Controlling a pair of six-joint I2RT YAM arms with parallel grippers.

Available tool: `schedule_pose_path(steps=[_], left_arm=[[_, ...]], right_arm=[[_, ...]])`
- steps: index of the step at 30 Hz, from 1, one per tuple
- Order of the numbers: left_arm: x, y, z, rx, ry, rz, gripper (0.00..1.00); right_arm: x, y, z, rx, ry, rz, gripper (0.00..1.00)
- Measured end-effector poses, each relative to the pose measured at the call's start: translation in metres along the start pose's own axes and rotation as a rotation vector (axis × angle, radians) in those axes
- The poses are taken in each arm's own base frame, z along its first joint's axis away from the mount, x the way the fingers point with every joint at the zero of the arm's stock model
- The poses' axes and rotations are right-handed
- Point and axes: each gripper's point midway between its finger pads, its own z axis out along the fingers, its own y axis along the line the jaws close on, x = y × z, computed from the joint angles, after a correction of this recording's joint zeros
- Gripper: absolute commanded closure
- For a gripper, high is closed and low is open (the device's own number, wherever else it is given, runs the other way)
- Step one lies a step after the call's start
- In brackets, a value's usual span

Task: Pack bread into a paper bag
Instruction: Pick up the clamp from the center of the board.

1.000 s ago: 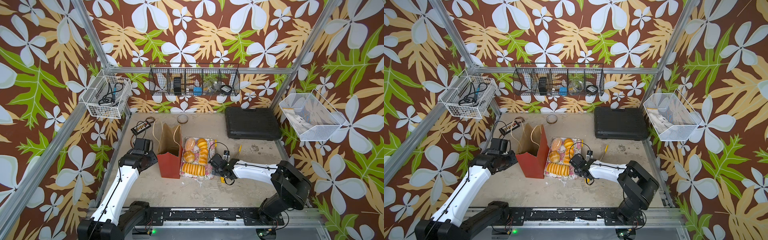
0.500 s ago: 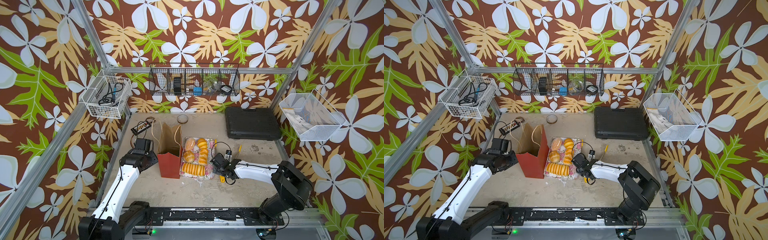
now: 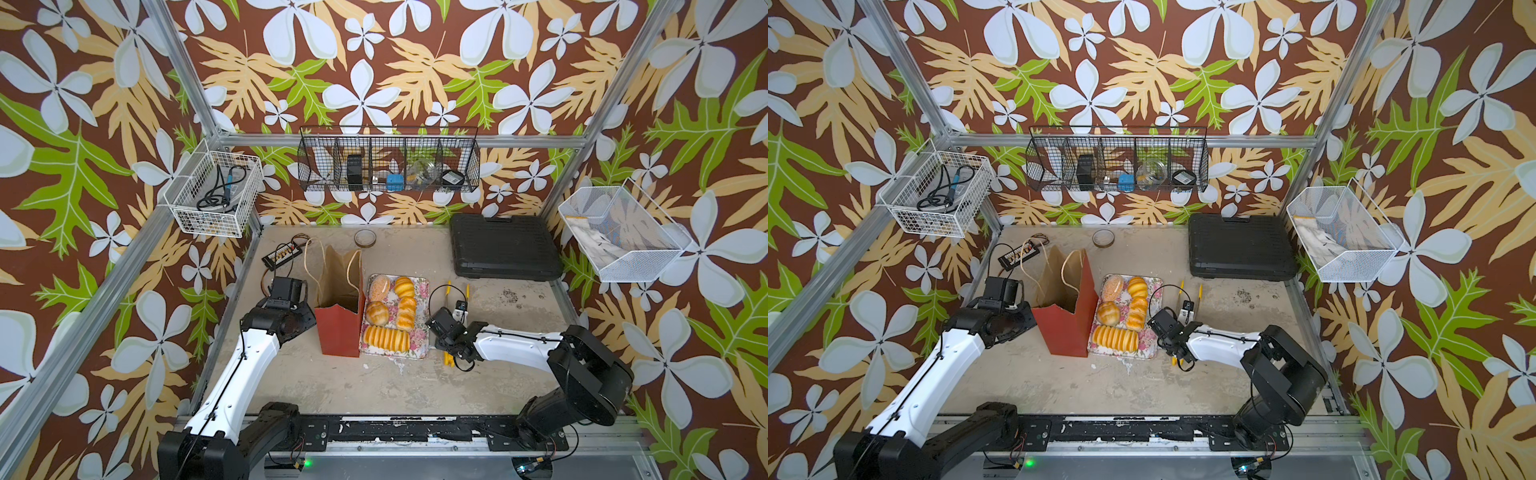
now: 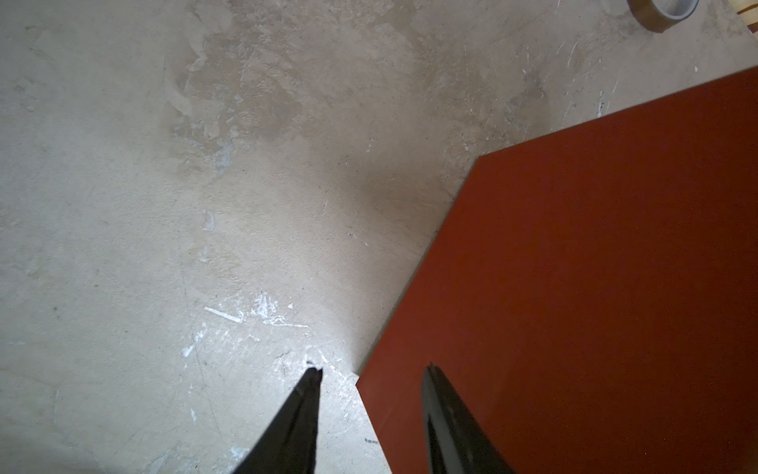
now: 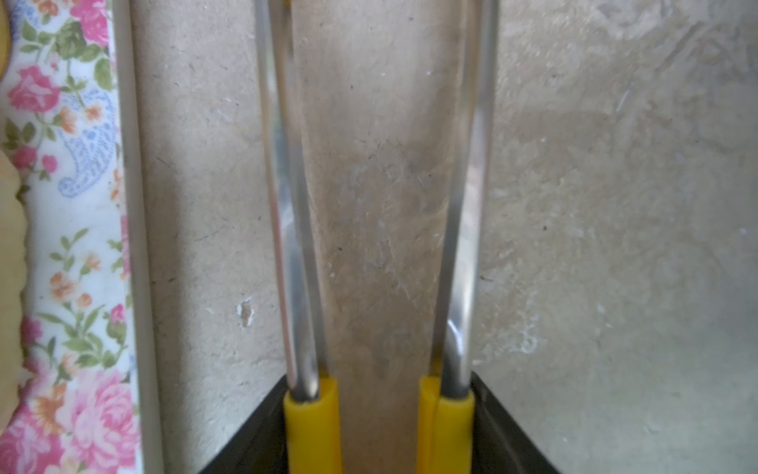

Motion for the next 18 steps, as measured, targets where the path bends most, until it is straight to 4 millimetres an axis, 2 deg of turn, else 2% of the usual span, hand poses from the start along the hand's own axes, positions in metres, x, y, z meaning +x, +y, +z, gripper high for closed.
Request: schedule_pose_path(steps=[5,7,10,14,18], left_arm=[[0.002,0.001,0.002,-0.004,0.005,-0.003,0.55],[0.001,0.001,0.002,-0.002,0.002,-0.004,0.55],[0.000,0.000,0.002,0.001,-0.001,-0.008,0.55],[-0.001,-0.001,0.002,0.007,-0.007,-0.009,0.55],[0.000,-0.001,0.001,0.014,-0.010,-0.021,0.55]], right_arm=[[0.011,-0.012,-0.009,0.000,0.039,-0.011,0.58],[0.015,-0.020,-0.018,0.004,0.058,-0.024,0.69],[0.012,-0.023,-0.035,-0.019,0.058,-0.018,0.77],[-0.007,-0.018,-0.066,-0.082,0.019,-0.022,0.76],[-0.033,-0.008,-0.103,-0.162,-0.040,-0.040,0.72]])
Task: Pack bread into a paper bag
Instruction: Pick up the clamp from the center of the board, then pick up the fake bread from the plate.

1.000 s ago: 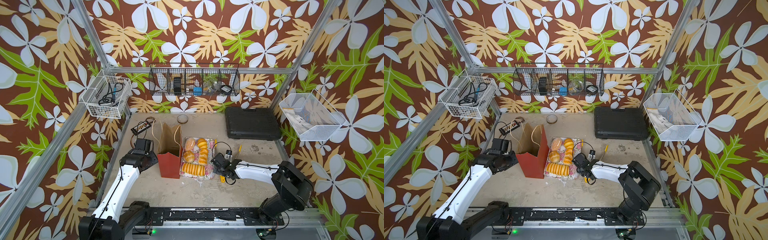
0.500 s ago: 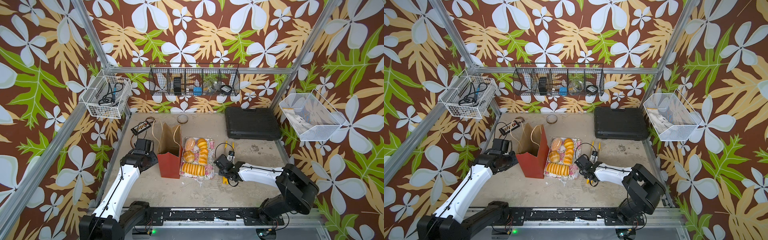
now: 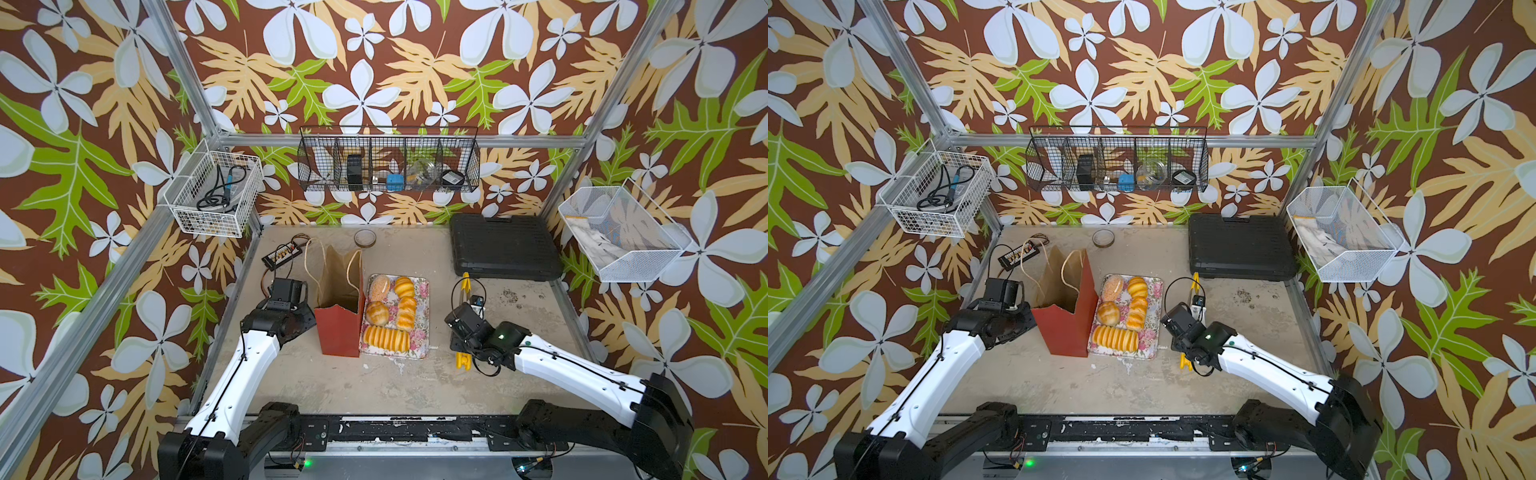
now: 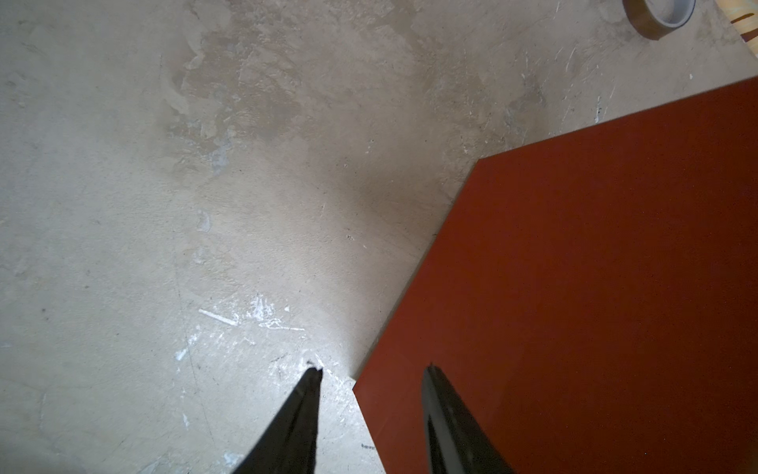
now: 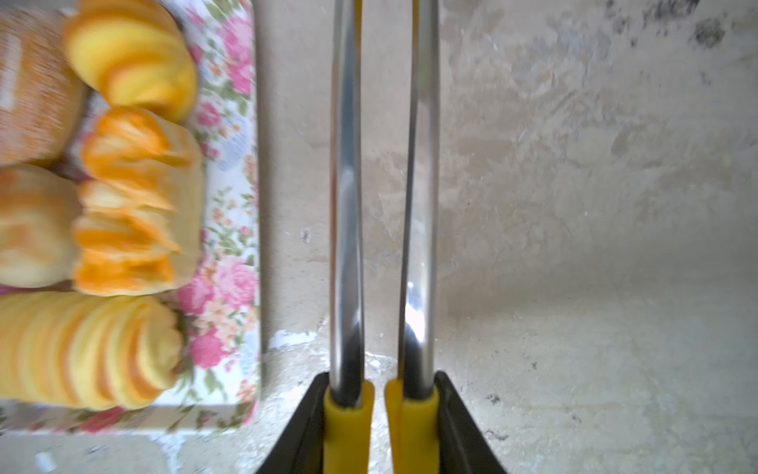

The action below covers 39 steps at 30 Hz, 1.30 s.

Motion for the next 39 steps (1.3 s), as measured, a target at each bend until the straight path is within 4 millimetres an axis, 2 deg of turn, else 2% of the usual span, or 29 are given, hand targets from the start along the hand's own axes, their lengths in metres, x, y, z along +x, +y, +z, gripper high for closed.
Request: schedule_pose_path(steps=[6,9,14,16,19,22,27,32,39], left_arm=[[-0.001,-0.003,-0.003,0.020,-0.009,-0.005,0.55],[-0.001,-0.004,-0.006,0.035,-0.016,-0.009,0.54],[-0.003,-0.006,-0.012,0.053,-0.034,-0.020,0.54],[-0.005,-0.007,-0.014,0.059,-0.041,-0.029,0.54],[-0.010,-0.010,-0.020,0.074,-0.059,-0.030,0.54],[-0.019,-0.013,-0.031,0.080,-0.098,-0.035,0.53],[-0.038,-0.016,-0.051,0.085,-0.177,-0.045,0.53],[-0.046,-0.018,-0.061,0.087,-0.202,-0.049,0.52],[-0.056,-0.021,-0.075,0.099,-0.244,-0.054,0.51]], right_arm=[[-0.036,0.035,-0.043,-0.154,-0.055,-0.075,0.61],[-0.043,0.050,-0.053,-0.210,-0.050,-0.111,0.59],[-0.045,0.068,-0.058,-0.276,-0.025,-0.156,0.53],[-0.044,0.073,-0.058,-0.290,-0.013,-0.169,0.49],[-0.044,0.079,-0.055,-0.301,-0.001,-0.189,0.48],[-0.043,0.086,-0.050,-0.309,0.010,-0.205,0.47],[-0.047,0.096,-0.044,-0.302,0.020,-0.232,0.40],[-0.051,0.104,-0.039,-0.295,0.021,-0.264,0.37],[-0.058,0.101,-0.022,-0.206,0.009,-0.322,0.36]])
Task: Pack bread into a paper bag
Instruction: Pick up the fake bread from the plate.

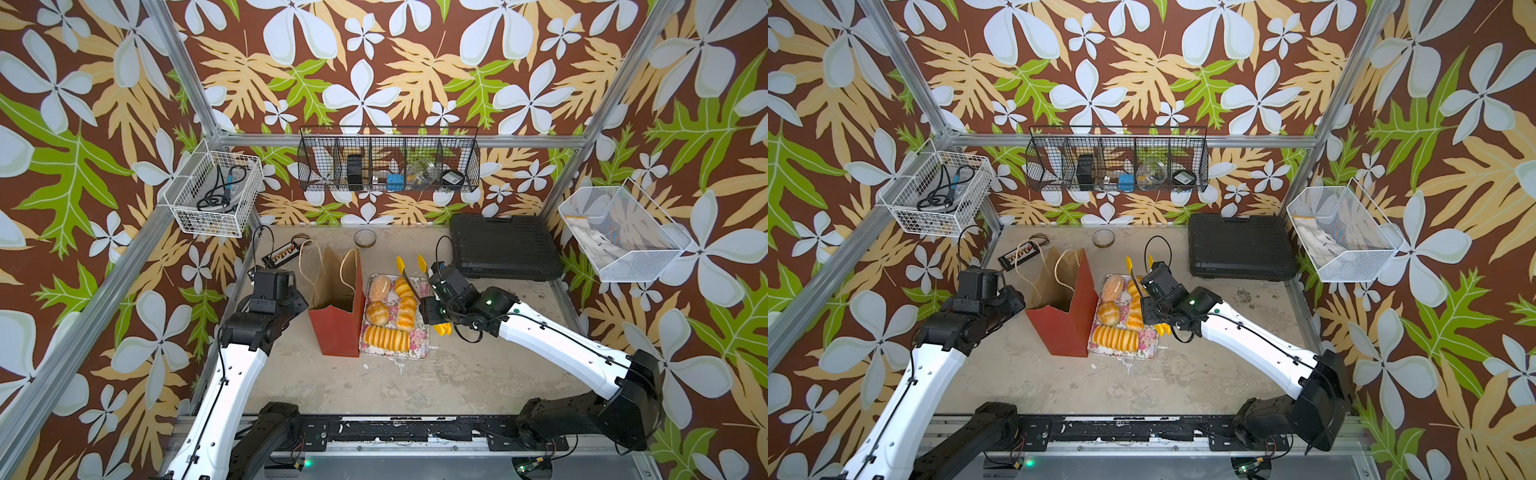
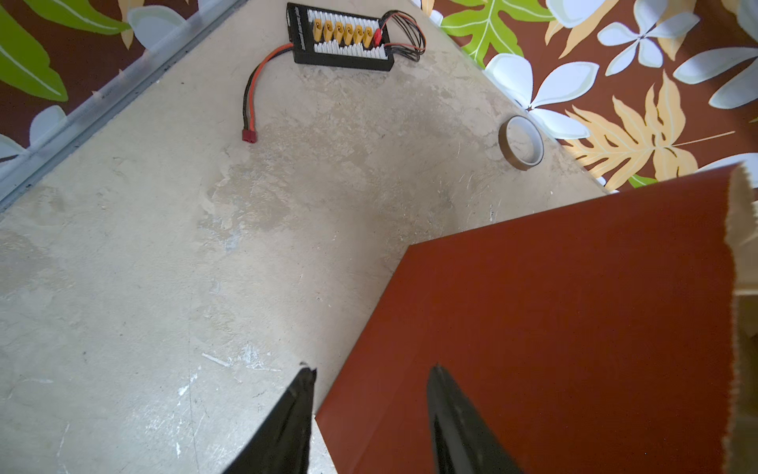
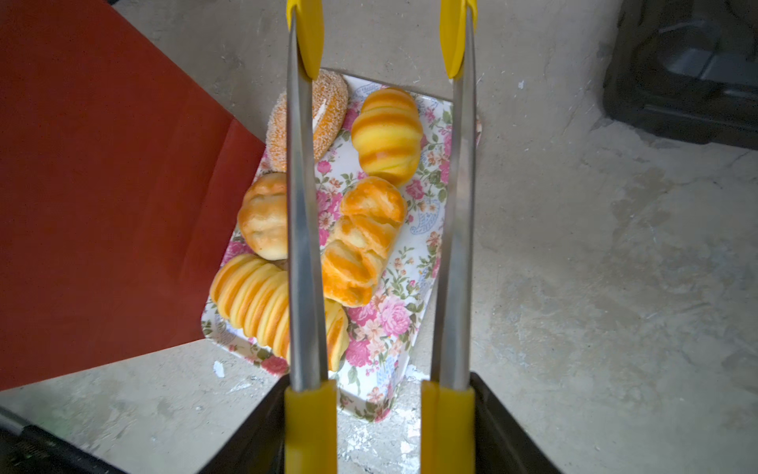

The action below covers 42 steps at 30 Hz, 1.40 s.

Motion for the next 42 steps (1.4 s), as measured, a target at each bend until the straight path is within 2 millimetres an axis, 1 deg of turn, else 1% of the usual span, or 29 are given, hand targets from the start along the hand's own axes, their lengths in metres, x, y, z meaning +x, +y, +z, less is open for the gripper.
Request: schedule_pose_path(steps=[7,11,15,19,25,30,35,42], left_arm=[[-0.008,-0.004,-0.009,0.014,-0.021,0.005,0.50],[-0.010,-0.005,-0.013,0.015,-0.028,0.013,0.49],[-0.008,-0.003,-0.014,0.010,-0.021,0.015,0.48],[-0.008,-0.002,-0.016,0.007,-0.019,0.017,0.47],[-0.012,-0.005,-0.020,0.012,-0.023,0.018,0.47],[-0.016,-0.008,-0.025,0.023,-0.037,0.015,0.47],[-0.021,-0.011,-0.030,0.035,-0.052,0.012,0.46],[-0.026,-0.012,-0.034,0.037,-0.067,0.010,0.46]], right_arm=[[0.000,-0.010,0.023,0.084,0.046,-0.048,0.34],[0.003,-0.011,0.035,0.088,0.086,-0.066,0.33],[0.009,-0.009,0.042,0.063,0.128,-0.061,0.33],[0.017,-0.006,0.041,0.036,0.164,-0.062,0.33],[0.025,-0.001,0.030,-0.011,0.200,-0.066,0.33],[0.032,-0.005,0.028,-0.001,0.227,-0.081,0.33],[0.047,-0.010,0.034,0.015,0.275,-0.095,0.32],[0.052,-0.007,0.052,0.010,0.297,-0.118,0.32]])
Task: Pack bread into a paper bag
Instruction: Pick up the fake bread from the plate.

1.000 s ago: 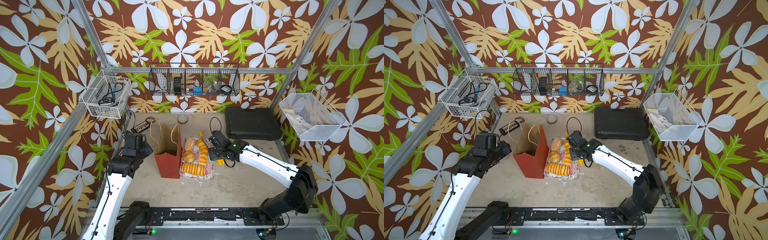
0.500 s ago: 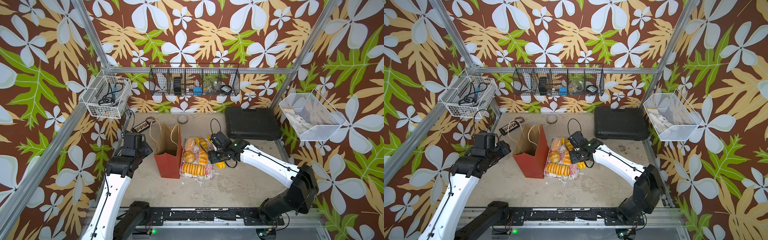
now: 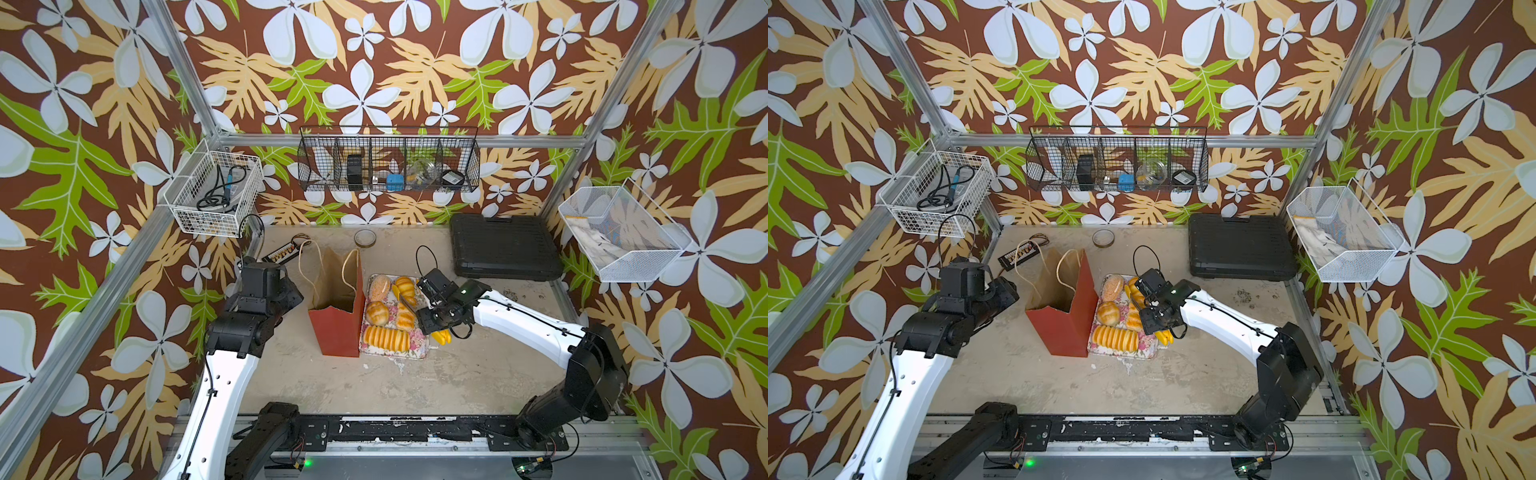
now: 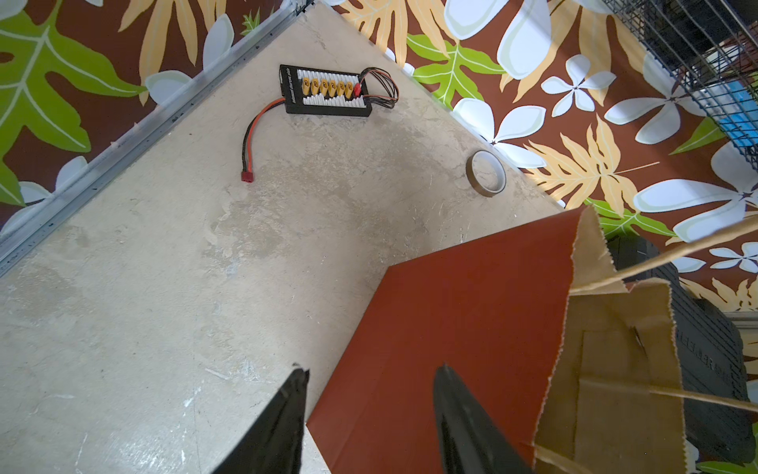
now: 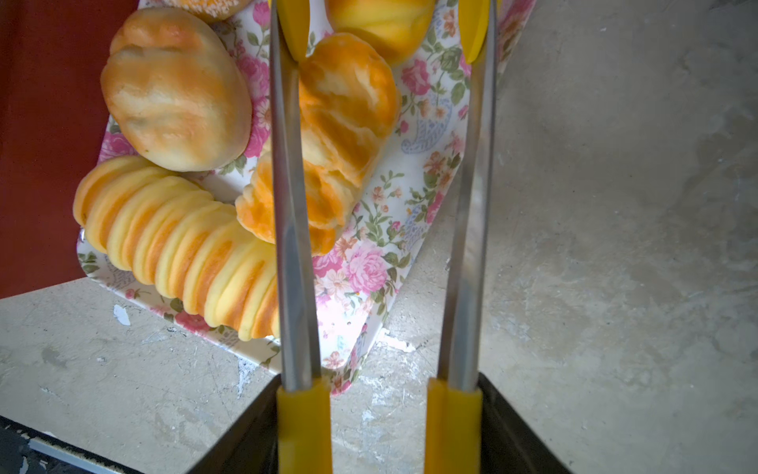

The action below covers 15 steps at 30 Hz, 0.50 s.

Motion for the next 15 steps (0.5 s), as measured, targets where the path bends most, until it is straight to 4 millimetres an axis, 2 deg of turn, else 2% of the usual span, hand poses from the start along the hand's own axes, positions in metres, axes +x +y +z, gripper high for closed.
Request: schedule_pose_path(steps=[4,10,12,15], left_arm=[[0.004,0.005,0.004,-0.017,0.008,0.003,0.46],[0.012,0.010,0.010,-0.037,0.028,0.008,0.46],[0.012,0.011,0.010,-0.038,0.028,0.008,0.46],[0.012,0.011,0.010,-0.040,0.026,0.009,0.46]], right_arm=[[-0.004,0.000,0.007,-0.003,-0.004,-0.002,0.39],[-0.008,-0.001,0.005,-0.008,-0.016,-0.006,0.78],[-0.007,-0.004,-0.002,0.001,-0.023,-0.002,0.79],[-0.014,-0.008,-0.024,0.015,-0.064,0.000,0.76]])
